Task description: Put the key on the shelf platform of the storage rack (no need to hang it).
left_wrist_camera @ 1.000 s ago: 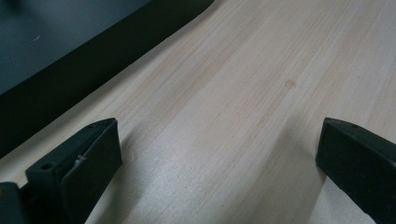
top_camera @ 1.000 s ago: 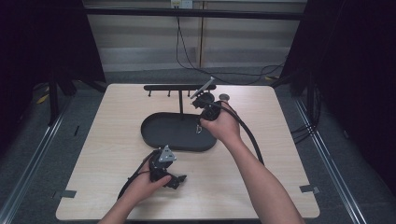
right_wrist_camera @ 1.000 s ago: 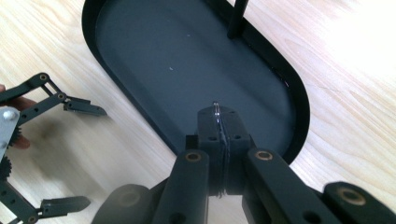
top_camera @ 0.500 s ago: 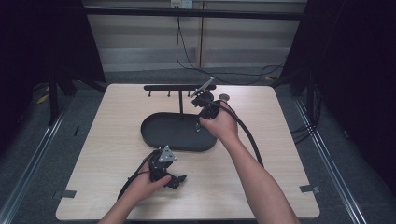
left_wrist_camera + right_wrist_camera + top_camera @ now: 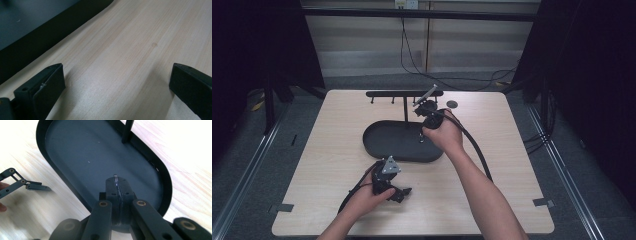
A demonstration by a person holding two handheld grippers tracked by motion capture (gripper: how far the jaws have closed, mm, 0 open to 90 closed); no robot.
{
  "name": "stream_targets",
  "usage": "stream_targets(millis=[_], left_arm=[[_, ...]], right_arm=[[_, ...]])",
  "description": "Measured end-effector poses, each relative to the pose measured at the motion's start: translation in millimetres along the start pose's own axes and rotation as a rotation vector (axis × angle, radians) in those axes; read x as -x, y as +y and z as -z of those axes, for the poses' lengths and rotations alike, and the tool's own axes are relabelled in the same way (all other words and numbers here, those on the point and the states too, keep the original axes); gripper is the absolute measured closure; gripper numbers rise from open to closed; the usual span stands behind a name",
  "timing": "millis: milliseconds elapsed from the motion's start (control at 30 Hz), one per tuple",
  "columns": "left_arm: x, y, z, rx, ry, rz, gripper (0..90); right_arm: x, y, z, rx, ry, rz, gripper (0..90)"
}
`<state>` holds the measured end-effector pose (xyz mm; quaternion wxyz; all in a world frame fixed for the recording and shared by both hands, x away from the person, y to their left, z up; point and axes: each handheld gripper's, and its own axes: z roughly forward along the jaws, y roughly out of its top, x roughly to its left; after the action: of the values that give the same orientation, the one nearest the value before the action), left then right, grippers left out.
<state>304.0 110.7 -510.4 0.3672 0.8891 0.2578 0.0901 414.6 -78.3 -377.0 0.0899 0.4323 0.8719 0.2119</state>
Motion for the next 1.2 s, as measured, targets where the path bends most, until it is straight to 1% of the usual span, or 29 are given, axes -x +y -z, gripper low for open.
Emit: stream_targets(millis=[133, 233, 567, 667, 800, 833, 967, 1200], left_arm=[[0.2, 0.2, 0.3, -0.004, 0.002, -0.002, 0.0], [0.2, 0.1, 0.3, -0.005, 0.002, -0.002, 0.0], [0.3, 0.1, 0.3, -0.004, 0.002, -0.004, 0.0], [0.4, 0.1, 0.2, -0.004, 0.003, -0.004, 0.0], [0.4, 0.1, 0.2, -0.004, 0.002, -0.004, 0.0], [0.5, 0.1, 0.2, -0.004, 0.001, -0.004, 0.0], [0.5, 0.1, 0.2, -0.004, 0.002, -0.005, 0.0], [0.4, -0.1, 0.1, 0.000, -0.003, -0.003, 0.0]], right_arm=[[-0.2, 0.6, -4.1, 0.003, -0.004, -0.001, 89.6], [0.5, 1.0, -7.4, 0.006, 0.005, -0.005, 89.6], [2.9, 1.3, -18.7, 0.011, 0.003, -0.010, 89.6], [2.8, 1.9, -23.7, 0.009, 0.001, -0.011, 89.6], [2.2, 2.9, -31.6, 0.015, 0.010, -0.015, 89.6], [1.9, 3.0, -33.2, 0.009, 0.015, -0.014, 89.6], [0.1, 2.5, -42.4, -0.003, 0.008, 0.000, 89.5], [-0.3, 1.8, -48.0, 0.000, 0.002, 0.010, 89.3]])
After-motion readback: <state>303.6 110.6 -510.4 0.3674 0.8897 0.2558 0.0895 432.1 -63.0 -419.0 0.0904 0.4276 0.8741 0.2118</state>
